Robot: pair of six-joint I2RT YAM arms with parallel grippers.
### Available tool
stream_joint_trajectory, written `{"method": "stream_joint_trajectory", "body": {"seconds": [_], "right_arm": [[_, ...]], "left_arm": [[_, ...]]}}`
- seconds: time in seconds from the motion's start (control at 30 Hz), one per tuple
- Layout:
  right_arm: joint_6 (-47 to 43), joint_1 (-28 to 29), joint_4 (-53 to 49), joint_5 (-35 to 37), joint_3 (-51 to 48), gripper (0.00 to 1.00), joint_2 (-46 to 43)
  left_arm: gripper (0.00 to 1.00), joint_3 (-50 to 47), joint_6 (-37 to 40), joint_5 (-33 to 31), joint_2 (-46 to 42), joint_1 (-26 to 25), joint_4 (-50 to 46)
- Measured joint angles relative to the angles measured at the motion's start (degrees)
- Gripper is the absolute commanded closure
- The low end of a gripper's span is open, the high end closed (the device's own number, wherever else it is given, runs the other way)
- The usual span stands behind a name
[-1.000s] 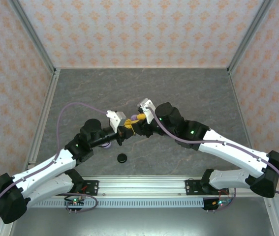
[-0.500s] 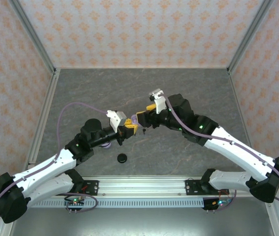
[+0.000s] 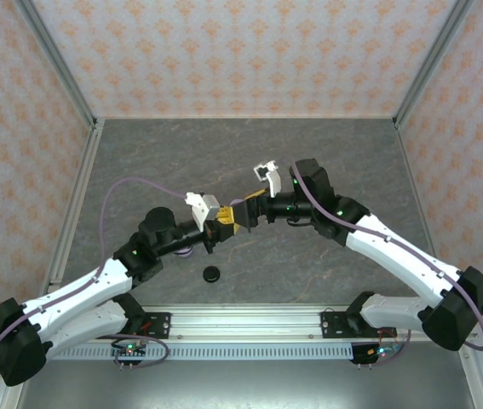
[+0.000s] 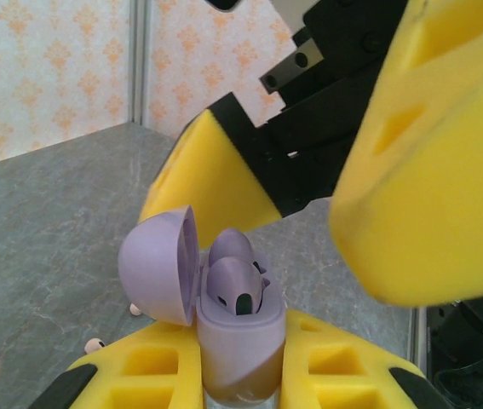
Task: Insert the wireless bluetooth earbuds into the charging case
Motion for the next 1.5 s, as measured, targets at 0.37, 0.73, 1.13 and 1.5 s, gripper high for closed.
{"method": "stream_joint_trajectory", "body": {"seconds": [0.37,0.73,1.13,1.5], "right_arm": [[0.0,-0.5,3.0,-3.0,-0.5,0.19,-1.1],[-2.2,-0.3,0.8,-0.1,-2.5,0.18,-7.1],[-1.4,-3.2,-12.3,31.9,-3.1,0.07,-11.1],[3.6,-6.9,-15.0,41.5,-12.2,0.07,-18.0]], "left_arm": [[1.00,0.4,0.2,0.2,0.2,-0.2,0.4],[1.00,0.4,0.2,-0.2,0.7,-0.5,-0.5],[1.00,8.3,-3.3,-9.0,14.1,4.8,-10.0],[1.00,40.5,-6.2,-3.3,48.2,11.2,-24.8]]}}
